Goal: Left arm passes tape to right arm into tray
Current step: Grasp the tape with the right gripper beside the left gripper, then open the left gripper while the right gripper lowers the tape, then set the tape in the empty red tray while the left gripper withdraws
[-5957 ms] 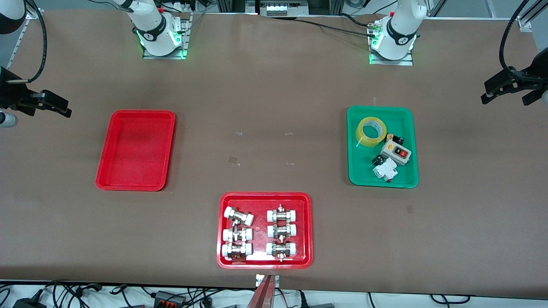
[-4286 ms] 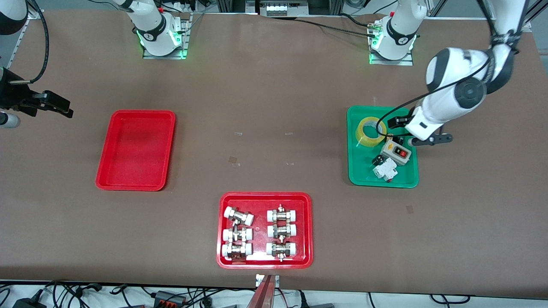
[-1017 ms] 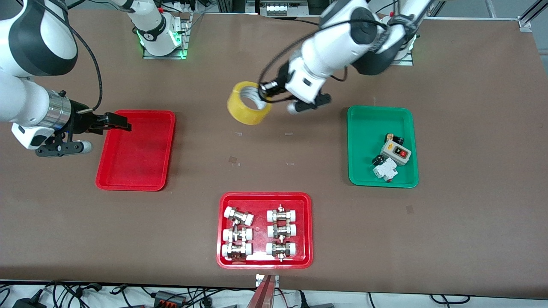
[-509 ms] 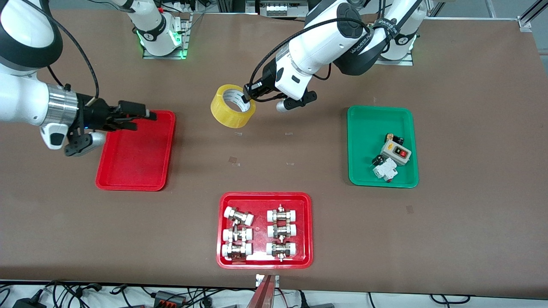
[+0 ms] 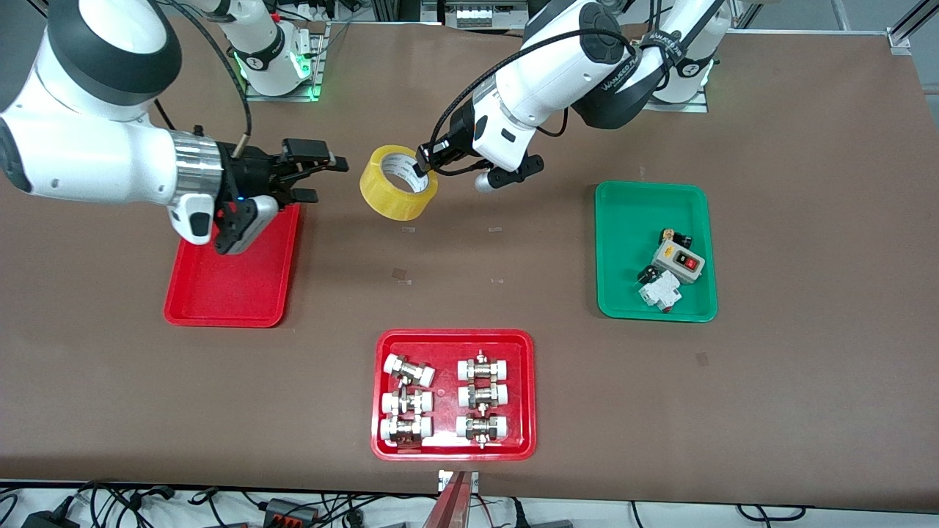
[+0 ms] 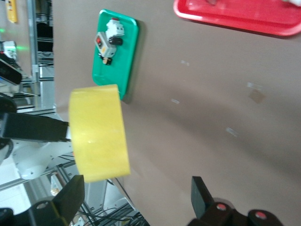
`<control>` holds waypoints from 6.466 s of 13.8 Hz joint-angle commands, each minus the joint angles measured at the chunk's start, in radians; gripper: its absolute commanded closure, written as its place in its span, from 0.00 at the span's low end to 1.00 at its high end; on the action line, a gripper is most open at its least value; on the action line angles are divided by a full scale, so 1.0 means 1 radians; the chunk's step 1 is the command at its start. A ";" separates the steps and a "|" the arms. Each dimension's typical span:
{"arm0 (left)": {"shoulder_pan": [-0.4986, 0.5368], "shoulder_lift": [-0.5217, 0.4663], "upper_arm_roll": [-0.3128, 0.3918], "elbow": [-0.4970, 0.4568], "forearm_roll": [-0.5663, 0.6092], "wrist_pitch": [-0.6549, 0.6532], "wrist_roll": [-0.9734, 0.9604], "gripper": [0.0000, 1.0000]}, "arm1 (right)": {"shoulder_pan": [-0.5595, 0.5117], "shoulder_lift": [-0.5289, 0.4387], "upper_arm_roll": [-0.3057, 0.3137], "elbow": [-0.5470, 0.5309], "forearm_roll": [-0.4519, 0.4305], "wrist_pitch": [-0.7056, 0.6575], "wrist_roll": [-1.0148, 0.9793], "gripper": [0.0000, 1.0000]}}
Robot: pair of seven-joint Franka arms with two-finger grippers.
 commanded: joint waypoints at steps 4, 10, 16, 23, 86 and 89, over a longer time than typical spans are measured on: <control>0.000 0.008 -0.002 0.032 -0.018 0.000 -0.010 0.97 | 0.048 0.077 -0.007 0.096 0.043 0.010 -0.017 0.00; 0.000 0.008 -0.002 0.030 -0.018 -0.003 -0.010 0.97 | 0.055 0.100 -0.005 0.099 0.083 0.022 -0.017 0.00; 0.000 0.008 -0.002 0.029 -0.018 -0.006 -0.010 0.97 | 0.088 0.117 -0.005 0.101 0.090 0.072 -0.021 0.00; 0.000 0.008 -0.002 0.026 -0.018 -0.008 -0.010 0.97 | 0.085 0.115 -0.007 0.101 0.090 0.070 -0.013 0.09; 0.310 -0.364 0.548 0.117 0.476 -0.822 1.175 0.00 | -0.594 0.484 -0.017 0.027 -0.213 0.033 -0.603 0.00; 0.310 -0.366 0.548 0.179 0.474 -0.860 1.175 0.00 | -0.568 0.439 -0.019 0.027 -0.258 0.070 -0.600 0.00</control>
